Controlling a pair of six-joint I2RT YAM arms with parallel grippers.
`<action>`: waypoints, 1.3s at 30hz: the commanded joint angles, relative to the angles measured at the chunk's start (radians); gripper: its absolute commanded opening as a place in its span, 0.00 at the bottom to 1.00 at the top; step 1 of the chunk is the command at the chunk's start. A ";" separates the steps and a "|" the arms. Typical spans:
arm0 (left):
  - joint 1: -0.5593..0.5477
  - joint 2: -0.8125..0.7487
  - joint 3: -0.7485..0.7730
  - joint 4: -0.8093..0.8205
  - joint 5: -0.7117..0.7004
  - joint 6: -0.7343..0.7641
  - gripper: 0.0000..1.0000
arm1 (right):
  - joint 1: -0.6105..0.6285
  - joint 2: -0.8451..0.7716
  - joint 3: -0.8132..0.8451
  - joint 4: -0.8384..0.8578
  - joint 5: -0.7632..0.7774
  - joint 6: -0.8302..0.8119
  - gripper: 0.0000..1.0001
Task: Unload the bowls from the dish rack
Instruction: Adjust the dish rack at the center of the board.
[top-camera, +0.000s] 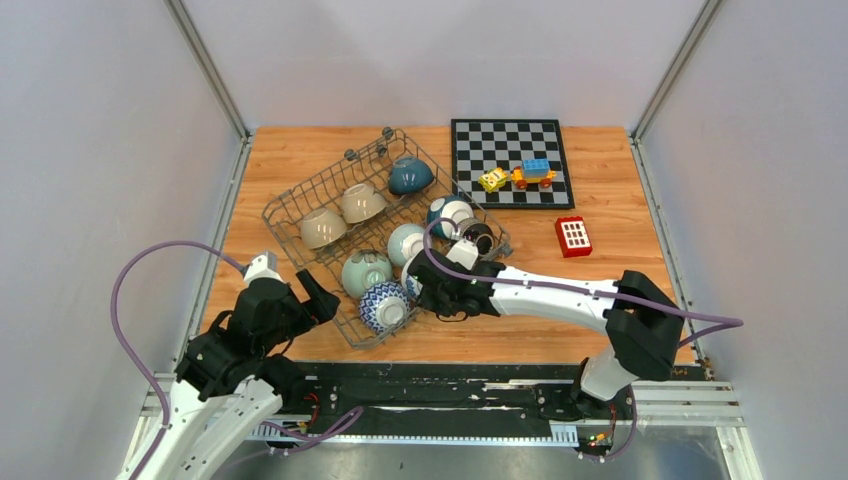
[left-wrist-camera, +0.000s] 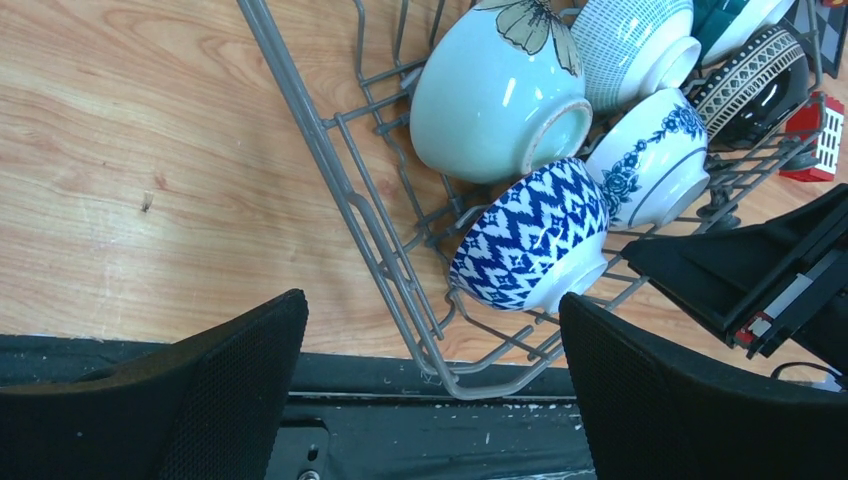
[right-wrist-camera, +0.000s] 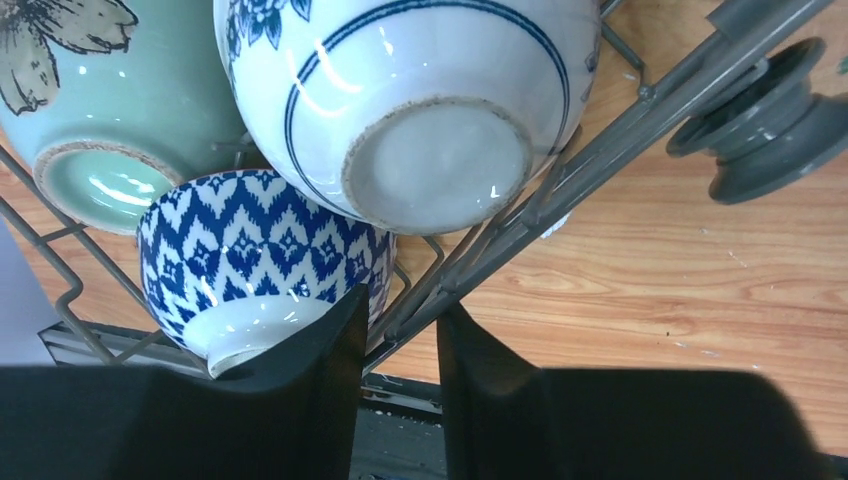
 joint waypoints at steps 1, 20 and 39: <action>0.005 -0.014 -0.022 0.026 0.010 -0.005 0.98 | 0.022 -0.004 -0.028 -0.010 0.016 0.013 0.28; 0.006 0.023 -0.072 0.115 0.068 -0.006 0.97 | 0.013 -0.153 -0.191 -0.115 0.113 0.024 0.00; 0.005 0.140 -0.079 0.379 0.321 0.089 0.96 | -0.111 -0.332 -0.253 -0.236 0.170 -0.277 0.00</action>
